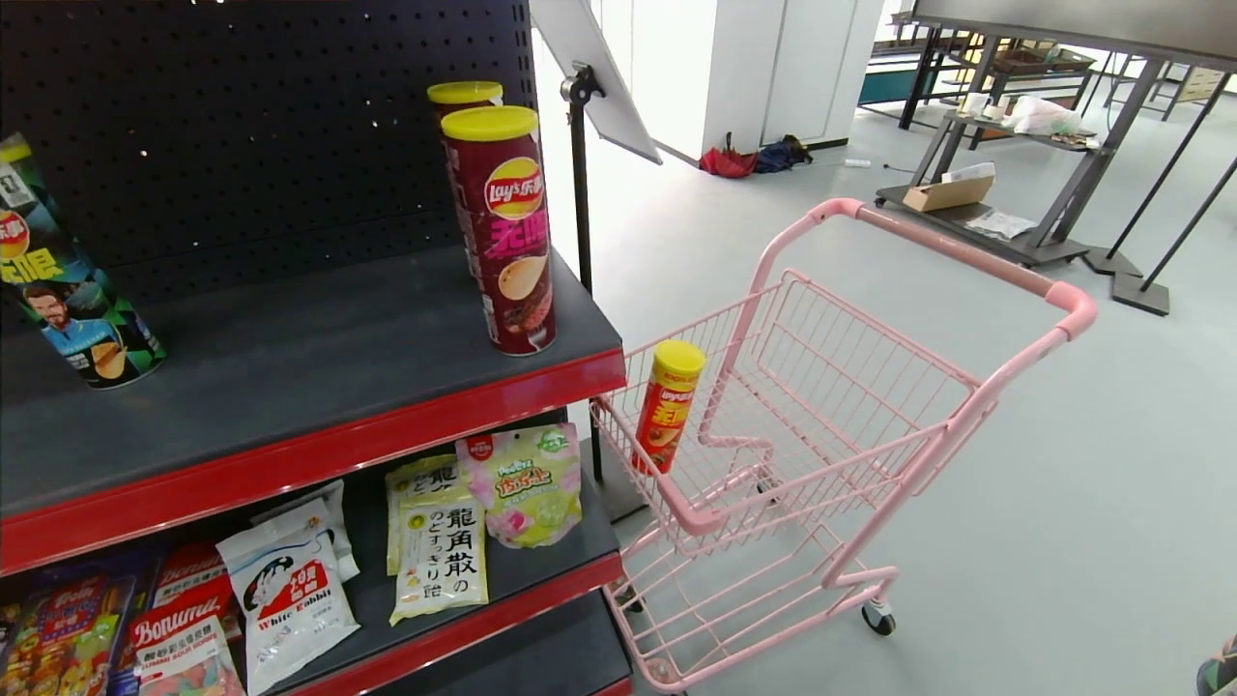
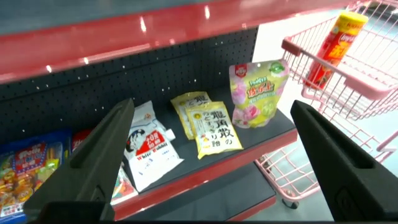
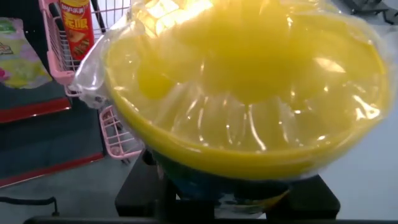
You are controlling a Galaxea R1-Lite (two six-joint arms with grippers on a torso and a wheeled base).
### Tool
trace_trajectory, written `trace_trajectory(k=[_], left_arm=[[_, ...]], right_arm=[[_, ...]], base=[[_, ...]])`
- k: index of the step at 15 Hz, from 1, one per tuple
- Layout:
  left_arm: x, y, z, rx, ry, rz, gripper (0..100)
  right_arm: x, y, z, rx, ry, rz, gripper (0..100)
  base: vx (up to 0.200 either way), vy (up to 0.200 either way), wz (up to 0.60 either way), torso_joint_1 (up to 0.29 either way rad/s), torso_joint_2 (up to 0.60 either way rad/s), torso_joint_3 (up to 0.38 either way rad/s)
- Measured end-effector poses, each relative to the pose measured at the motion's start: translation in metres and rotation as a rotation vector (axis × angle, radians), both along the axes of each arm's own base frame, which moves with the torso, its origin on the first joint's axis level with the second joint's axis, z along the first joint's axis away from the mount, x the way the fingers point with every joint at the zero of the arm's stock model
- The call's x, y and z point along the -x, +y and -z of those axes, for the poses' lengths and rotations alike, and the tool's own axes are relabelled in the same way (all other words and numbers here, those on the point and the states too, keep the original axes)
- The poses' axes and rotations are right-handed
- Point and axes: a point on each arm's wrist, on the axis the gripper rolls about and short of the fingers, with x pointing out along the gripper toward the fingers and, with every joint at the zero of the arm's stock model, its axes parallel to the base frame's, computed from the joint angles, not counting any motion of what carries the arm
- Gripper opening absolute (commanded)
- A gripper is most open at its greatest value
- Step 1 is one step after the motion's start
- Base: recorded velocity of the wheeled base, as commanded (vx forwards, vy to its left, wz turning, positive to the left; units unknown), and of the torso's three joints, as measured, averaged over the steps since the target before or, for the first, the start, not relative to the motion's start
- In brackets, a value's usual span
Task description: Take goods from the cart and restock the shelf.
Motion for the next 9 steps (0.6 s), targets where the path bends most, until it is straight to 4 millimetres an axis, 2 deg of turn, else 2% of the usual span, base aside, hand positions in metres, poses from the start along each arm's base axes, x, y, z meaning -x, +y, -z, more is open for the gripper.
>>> trace_trajectory(k=[4, 9], left_arm=[[0.0, 0.0, 0.0, 0.0, 0.0, 0.0, 100], [0.0, 0.0, 0.0, 0.0, 0.0, 0.0, 100]], right_arm=[[-0.0026, 0.0005, -0.0012, -0.001, 0.008, -0.01, 0], [-0.0036, 0.0007, -0.0004, 0.0, 0.017, -0.011, 0]], base=[[0.0, 0.0, 0.0, 0.217, -0.56, -0.35], [0.0, 0.0, 0.0, 0.164, -0.41, -0.243]])
